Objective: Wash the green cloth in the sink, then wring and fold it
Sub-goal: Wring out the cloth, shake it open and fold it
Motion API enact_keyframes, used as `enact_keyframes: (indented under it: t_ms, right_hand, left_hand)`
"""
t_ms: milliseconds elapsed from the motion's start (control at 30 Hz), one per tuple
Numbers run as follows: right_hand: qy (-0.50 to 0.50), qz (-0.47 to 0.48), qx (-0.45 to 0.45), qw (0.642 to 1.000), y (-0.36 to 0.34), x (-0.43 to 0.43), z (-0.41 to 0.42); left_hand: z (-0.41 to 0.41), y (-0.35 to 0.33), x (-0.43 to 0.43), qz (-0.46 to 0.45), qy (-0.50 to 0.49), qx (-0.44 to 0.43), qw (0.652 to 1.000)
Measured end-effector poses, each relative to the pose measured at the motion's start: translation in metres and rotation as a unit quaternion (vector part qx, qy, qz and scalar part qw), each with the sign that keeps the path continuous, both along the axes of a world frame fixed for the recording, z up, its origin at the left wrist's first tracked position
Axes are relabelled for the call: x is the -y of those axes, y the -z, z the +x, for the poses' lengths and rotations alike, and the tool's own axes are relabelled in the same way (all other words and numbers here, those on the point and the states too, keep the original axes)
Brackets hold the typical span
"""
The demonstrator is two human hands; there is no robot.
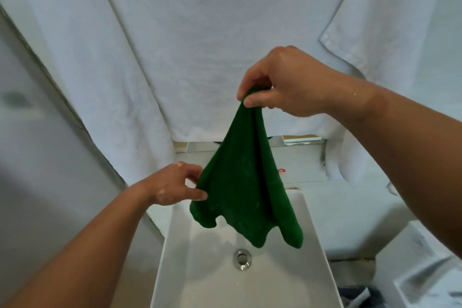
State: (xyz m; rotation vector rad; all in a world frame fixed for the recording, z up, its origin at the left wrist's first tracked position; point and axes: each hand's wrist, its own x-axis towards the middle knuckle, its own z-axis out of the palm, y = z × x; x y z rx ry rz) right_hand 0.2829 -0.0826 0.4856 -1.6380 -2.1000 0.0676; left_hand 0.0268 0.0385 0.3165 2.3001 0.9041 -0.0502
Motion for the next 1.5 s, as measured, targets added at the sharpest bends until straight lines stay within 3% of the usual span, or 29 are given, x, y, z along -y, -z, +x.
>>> enact_keyframes:
  t_ms: [67, 133, 267, 433, 533, 667, 800, 933, 1000, 1067, 1133, 1233, 1300, 1400, 1500]
  right_hand:
    - [0.001, -0.002, -0.025, 1.0, -0.008, -0.003, -0.009]
    - [0.003, 0.003, -0.029, 1.0, -0.015, -0.007, -0.018]
    - [0.035, 0.038, -0.065, 0.997, -0.033, -0.001, -0.024]
    - [0.14, 0.151, -0.193, 0.959, -0.045, 0.04, 0.018]
    - [0.218, 0.161, -0.248, 0.93, -0.01, 0.079, 0.055]
    - [0.338, 0.009, -0.225, 0.914, 0.092, 0.119, 0.09]
    - [0.381, -0.149, -0.285, 0.867, 0.209, 0.127, 0.089]
    - [0.318, -0.258, -0.296, 0.863, 0.285, 0.11, 0.047]
    - [0.26, -0.306, -0.213, 0.891, 0.292, 0.098, 0.025]
    - [0.2, -0.287, -0.166, 0.922, 0.278, 0.088, 0.011]
    - [0.118, -0.222, -0.288, 0.924, 0.248, 0.077, -0.01]
    - [0.054, -0.115, -0.489, 0.863, 0.22, 0.053, -0.053]
    - [0.105, -0.034, -0.55, 0.828, 0.228, 0.034, -0.08]
    - [0.184, 0.05, -0.591, 0.784, 0.238, 0.024, -0.091]
    - [0.171, -0.013, -0.557, 0.812, 0.239, 0.028, -0.074]
  left_hand:
    - [0.023, -0.01, 0.018, -0.092, -0.008, 0.14, 0.986]
    - [0.053, -0.02, 0.039, -0.172, -0.013, 0.265, 0.949]
    - [0.099, -0.013, 0.066, -0.171, -0.048, 0.344, 0.922]
    - [0.096, 0.017, 0.055, -0.144, -0.039, 0.265, 0.953]
    - [0.089, 0.02, 0.044, -0.088, -0.008, 0.205, 0.975]
    - [0.088, 0.005, 0.034, -0.042, 0.049, 0.088, 0.994]
    - [0.092, -0.025, 0.038, 0.004, 0.113, 0.001, 0.994]
    - [0.098, -0.061, 0.042, 0.064, 0.161, -0.033, 0.984]
    - [0.101, -0.075, 0.045, 0.093, 0.176, -0.023, 0.98]
    - [0.102, -0.084, 0.046, 0.112, 0.176, -0.003, 0.978]
    - [0.101, -0.088, 0.049, 0.1, 0.166, 0.03, 0.981]
    - [0.099, -0.086, 0.053, -0.039, 0.103, 0.142, 0.984]
    - [0.097, -0.078, 0.055, -0.141, 0.043, 0.243, 0.959]
    - [0.086, -0.062, 0.048, -0.257, -0.062, 0.384, 0.885]
    - [0.06, -0.039, 0.03, -0.329, -0.168, 0.472, 0.8]
